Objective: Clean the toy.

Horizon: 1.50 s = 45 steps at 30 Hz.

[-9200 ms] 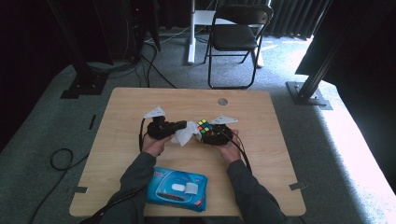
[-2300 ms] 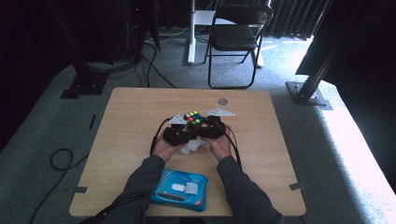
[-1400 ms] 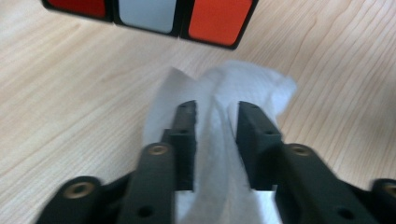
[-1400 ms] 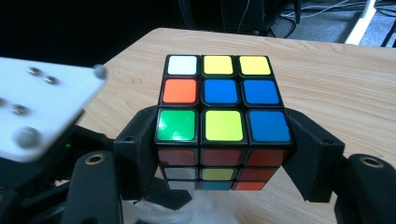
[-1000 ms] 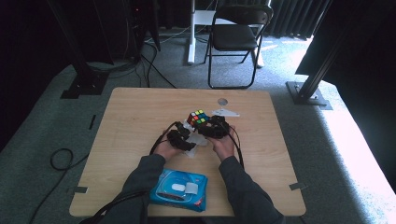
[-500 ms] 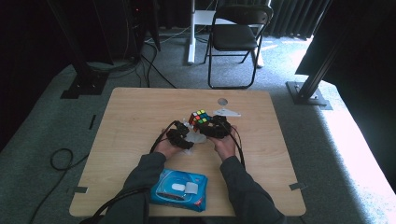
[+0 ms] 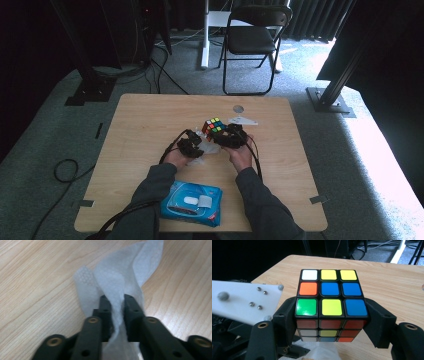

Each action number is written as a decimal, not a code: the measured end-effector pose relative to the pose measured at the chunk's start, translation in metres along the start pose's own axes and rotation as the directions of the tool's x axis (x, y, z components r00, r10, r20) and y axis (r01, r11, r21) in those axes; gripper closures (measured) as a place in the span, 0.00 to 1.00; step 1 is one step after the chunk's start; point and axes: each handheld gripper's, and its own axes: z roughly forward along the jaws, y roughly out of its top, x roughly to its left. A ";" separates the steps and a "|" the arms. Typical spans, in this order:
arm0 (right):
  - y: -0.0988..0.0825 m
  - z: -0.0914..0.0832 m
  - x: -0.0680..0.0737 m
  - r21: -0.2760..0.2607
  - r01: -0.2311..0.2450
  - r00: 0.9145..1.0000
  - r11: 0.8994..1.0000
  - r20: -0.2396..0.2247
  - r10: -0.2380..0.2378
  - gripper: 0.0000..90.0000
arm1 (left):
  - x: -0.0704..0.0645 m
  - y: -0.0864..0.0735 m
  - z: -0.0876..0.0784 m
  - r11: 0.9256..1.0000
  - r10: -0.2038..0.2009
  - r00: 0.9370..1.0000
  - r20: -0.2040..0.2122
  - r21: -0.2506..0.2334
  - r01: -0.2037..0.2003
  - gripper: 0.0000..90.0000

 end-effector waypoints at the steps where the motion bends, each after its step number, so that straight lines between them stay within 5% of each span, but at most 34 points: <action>1: 0.000 0.000 0.000 0.000 0.000 1.000 1.000 0.000 0.000 0.38 | -0.002 0.000 -0.001 1.000 0.011 1.000 0.005 -0.001 -0.011 0.93; 9: -0.002 -0.002 -0.004 0.000 -0.009 1.000 1.000 0.011 0.009 0.38 | -0.014 0.001 -0.022 0.989 0.048 0.998 0.049 -0.140 -0.041 0.95; 11: -0.002 -0.002 -0.004 0.000 -0.010 1.000 1.000 0.012 0.010 0.38 | -0.014 0.001 -0.022 0.989 0.048 0.998 0.049 -0.140 -0.041 0.95; 12: -0.002 -0.002 -0.004 0.000 -0.010 1.000 1.000 0.012 0.010 0.38 | -0.017 0.004 -0.030 0.981 0.047 0.996 0.073 -0.191 -0.033 0.95; 20: -0.002 0.000 -0.003 0.002 -0.019 1.000 1.000 0.010 0.019 0.38 | -0.022 0.007 -0.042 0.960 0.041 0.989 0.143 -0.281 0.001 0.96; 31: -0.005 0.003 -0.001 0.008 -0.020 1.000 1.000 0.006 0.020 0.38 | -0.024 0.012 -0.051 0.940 0.031 0.983 0.179 -0.340 0.033 0.95; 37: -0.003 0.003 0.001 0.005 -0.018 1.000 1.000 0.004 0.018 0.38 | -0.023 0.013 -0.051 0.937 0.013 0.984 0.179 -0.345 0.050 0.95; 45: 0.001 0.002 0.005 -0.003 -0.012 1.000 1.000 -0.007 0.012 0.38 | -0.017 0.010 -0.044 0.943 -0.019 0.984 0.175 -0.325 0.075 0.95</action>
